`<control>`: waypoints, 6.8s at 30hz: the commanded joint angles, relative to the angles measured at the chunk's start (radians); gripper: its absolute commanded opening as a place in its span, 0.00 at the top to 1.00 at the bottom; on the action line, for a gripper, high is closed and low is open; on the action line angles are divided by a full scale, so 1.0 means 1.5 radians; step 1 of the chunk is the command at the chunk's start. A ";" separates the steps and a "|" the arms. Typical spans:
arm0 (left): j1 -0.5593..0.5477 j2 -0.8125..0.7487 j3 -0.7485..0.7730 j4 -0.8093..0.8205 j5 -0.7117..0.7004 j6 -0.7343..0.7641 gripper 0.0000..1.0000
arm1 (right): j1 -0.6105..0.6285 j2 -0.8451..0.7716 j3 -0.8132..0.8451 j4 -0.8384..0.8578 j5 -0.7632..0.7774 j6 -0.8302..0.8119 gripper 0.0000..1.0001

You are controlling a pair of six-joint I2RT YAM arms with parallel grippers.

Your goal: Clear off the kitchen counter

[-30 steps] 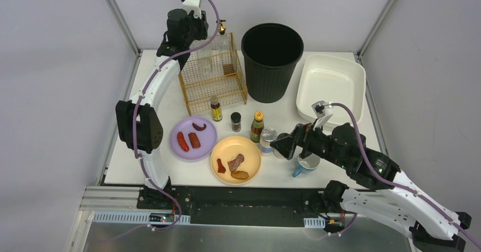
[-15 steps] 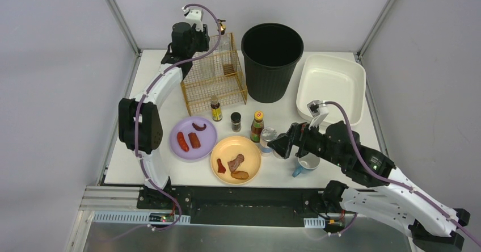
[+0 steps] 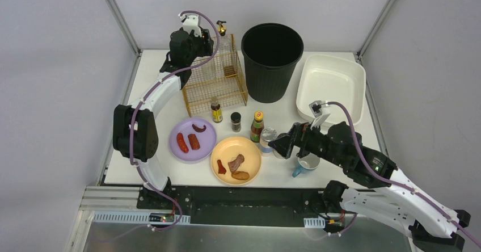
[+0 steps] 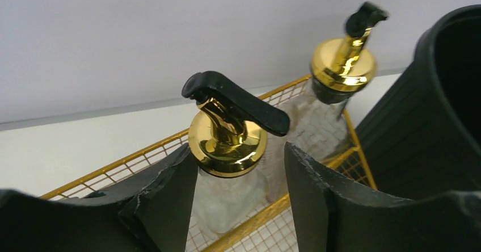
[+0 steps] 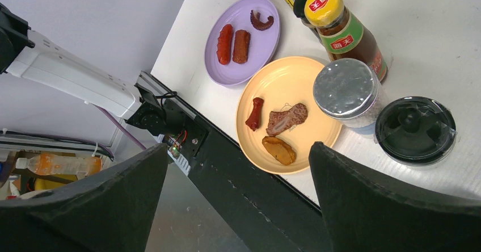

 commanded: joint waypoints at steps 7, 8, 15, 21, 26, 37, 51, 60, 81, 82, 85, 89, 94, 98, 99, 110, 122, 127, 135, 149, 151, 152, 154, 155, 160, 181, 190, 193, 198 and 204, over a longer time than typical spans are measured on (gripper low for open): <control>-0.012 -0.085 0.025 0.010 0.065 -0.017 0.27 | 0.003 -0.023 -0.003 0.008 0.015 0.024 0.01; -0.012 -0.092 0.030 0.001 0.068 -0.015 0.27 | 0.004 -0.022 -0.002 0.005 0.015 0.024 0.01; -0.017 -0.168 0.039 -0.064 0.037 -0.008 0.26 | 0.004 -0.013 0.013 -0.027 0.041 0.028 0.01; -0.026 -0.250 0.029 -0.181 0.010 -0.054 0.27 | 0.004 -0.010 0.020 -0.052 0.055 0.026 0.01; -0.027 -0.346 -0.044 -0.247 -0.020 -0.133 0.11 | 0.003 -0.008 0.022 -0.093 0.092 0.030 0.01; -0.027 -0.475 -0.216 -0.304 0.085 -0.242 0.01 | 0.004 -0.002 0.023 -0.159 0.167 0.066 0.01; -0.024 -0.463 -0.313 -0.363 0.265 -0.368 0.01 | 0.002 0.135 0.141 -0.194 0.189 0.013 0.01; -0.105 -0.433 -0.265 -0.496 0.092 -0.303 0.01 | 0.003 0.200 0.156 -0.145 0.174 0.002 0.01; -0.169 -0.191 -0.080 -0.600 -0.148 -0.266 0.30 | 0.003 0.135 0.076 -0.097 0.154 0.022 0.01; -0.169 -0.183 -0.075 -0.603 -0.148 -0.265 0.31 | 0.003 0.133 0.073 -0.097 0.156 0.023 0.01; -0.170 -0.162 -0.062 -0.609 -0.148 -0.264 0.33 | 0.002 0.125 0.067 -0.096 0.160 0.022 0.01; -0.174 -0.141 -0.052 -0.614 -0.151 -0.262 0.39 | 0.003 0.119 0.062 -0.096 0.159 0.022 0.01; -0.179 -0.126 -0.041 -0.621 -0.148 -0.261 0.47 | 0.003 0.111 0.051 -0.094 0.161 0.025 0.01; -0.184 -0.118 -0.032 -0.629 -0.150 -0.256 0.59 | 0.003 0.105 0.046 -0.094 0.159 0.027 0.01; -0.184 -0.117 -0.030 -0.632 -0.149 -0.255 0.64 | 0.003 0.105 0.045 -0.093 0.159 0.027 0.01; -0.188 -0.134 -0.003 -0.663 -0.130 -0.240 1.00 | 0.003 0.094 0.044 -0.101 0.160 0.037 0.01; -0.189 -0.188 0.103 -0.749 -0.085 -0.223 1.00 | 0.003 0.086 0.051 -0.113 0.165 0.042 0.01; -0.189 -0.210 0.149 -0.763 -0.087 -0.219 1.00 | 0.003 0.089 0.058 -0.113 0.160 0.044 0.01; -0.187 -0.175 0.247 -0.803 -0.141 -0.188 1.00 | 0.003 0.098 0.067 -0.116 0.155 0.044 0.01; -0.094 -0.110 0.284 -0.820 -0.130 -0.176 1.00 | 0.003 0.096 0.060 -0.116 0.154 0.041 0.01; -0.086 -0.105 0.279 -0.820 -0.128 -0.175 1.00 | 0.003 0.094 0.056 -0.112 0.154 0.041 0.01; -0.082 -0.104 0.276 -0.820 -0.126 -0.175 1.00 | 0.003 0.094 0.054 -0.109 0.152 0.042 0.01; -0.078 -0.102 0.267 -0.820 -0.131 -0.174 1.00 | 0.002 0.093 0.050 -0.105 0.151 0.043 0.01; -0.075 -0.102 0.261 -0.820 -0.134 -0.174 1.00 | 0.003 0.094 0.049 -0.103 0.150 0.043 0.01; -0.072 -0.106 0.217 -0.820 -0.153 -0.177 1.00 | 0.003 0.097 0.043 -0.096 0.147 0.045 0.01; -0.067 -0.091 0.123 -0.819 -0.195 -0.198 1.00 | 0.003 0.077 0.024 -0.096 0.144 0.061 0.01; -0.067 -0.088 0.104 -0.819 -0.197 -0.209 0.53 | 0.003 0.081 0.029 -0.096 0.150 0.064 0.01; -0.067 -0.092 0.103 -0.820 -0.195 -0.210 0.40 | 0.003 0.086 0.035 -0.098 0.153 0.061 0.01; -0.067 -0.108 0.104 -0.820 -0.191 -0.208 0.32 | 0.003 0.113 0.062 -0.105 0.155 0.049 0.01; -0.067 -0.146 0.107 -0.820 -0.170 -0.211 0.29 | 0.003 0.159 0.108 -0.117 0.168 0.029 0.01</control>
